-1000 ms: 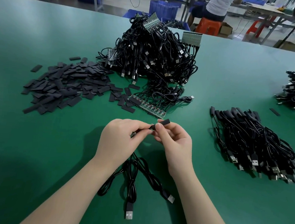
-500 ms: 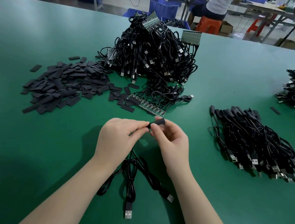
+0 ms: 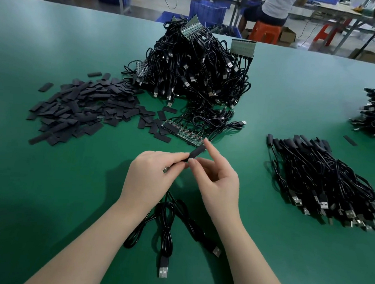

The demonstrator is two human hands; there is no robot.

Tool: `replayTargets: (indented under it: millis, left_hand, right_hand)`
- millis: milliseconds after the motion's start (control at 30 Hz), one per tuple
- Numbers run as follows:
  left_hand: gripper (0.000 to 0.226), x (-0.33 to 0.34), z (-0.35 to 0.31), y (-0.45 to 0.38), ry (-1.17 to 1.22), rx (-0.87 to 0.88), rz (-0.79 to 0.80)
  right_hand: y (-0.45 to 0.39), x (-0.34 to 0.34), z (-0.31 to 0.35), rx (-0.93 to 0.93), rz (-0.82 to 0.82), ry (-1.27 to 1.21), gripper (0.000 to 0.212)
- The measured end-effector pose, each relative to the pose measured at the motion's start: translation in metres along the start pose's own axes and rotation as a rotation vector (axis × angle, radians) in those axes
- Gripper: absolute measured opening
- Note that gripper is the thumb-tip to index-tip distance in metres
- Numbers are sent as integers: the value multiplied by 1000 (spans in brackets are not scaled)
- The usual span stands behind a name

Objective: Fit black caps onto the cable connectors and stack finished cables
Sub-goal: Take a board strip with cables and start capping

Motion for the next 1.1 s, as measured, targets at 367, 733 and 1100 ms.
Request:
replayTargets:
  millis: [367, 733, 1100]
  left_hand:
    - [35, 6, 2, -2, -12, -17, 112]
    - [34, -10, -2, -2, 25, 76, -68]
    - [26, -12, 8, -7, -45, 20, -103]
  right_hand:
    - [-4, -8, 1, -18, -130, -54, 15]
    - [-10, -25, 47, -195, -185, -34, 12]
    - [-85, -202, 97, 392, -500, 1478, 45]
Point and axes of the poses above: each hand's wrist, its own y-axis away from the middle knuckle, its own x-axis out of the palm, z = x × y, the point moved 6 cm from there along -y, towards the middle knuckle, and after that the axes turned 12 degrees about -y, right-handed, at the moved point
